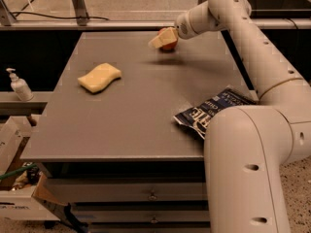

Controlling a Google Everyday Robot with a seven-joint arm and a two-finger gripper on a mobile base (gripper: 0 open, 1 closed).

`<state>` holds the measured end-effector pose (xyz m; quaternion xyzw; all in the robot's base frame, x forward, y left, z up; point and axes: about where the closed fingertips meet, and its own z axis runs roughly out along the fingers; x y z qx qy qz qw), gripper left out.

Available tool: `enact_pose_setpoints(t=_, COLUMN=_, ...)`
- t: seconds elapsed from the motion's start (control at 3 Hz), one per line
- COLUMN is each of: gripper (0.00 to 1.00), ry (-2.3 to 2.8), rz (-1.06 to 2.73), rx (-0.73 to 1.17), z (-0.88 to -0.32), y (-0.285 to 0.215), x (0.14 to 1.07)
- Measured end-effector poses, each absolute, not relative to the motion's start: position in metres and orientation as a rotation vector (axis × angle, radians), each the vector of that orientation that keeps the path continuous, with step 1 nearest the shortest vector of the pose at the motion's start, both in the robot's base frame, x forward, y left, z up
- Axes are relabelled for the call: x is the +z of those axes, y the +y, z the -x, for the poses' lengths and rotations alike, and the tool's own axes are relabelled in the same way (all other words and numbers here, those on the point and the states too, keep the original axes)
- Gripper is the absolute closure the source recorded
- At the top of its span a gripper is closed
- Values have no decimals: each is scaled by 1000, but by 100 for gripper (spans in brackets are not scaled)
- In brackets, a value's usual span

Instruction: Move apple near sponge

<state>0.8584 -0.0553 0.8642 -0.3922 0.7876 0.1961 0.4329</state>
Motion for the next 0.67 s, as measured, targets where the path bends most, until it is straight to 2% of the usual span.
enact_pose_setpoints(t=0.33, gripper=0, ry=1998, rz=1004, rx=452, z=-865, y=-60, x=850)
enact_pose_setpoints(t=0.67, gripper=18, ry=2040, rz=1026, rx=411, z=-866, y=-73, x=841)
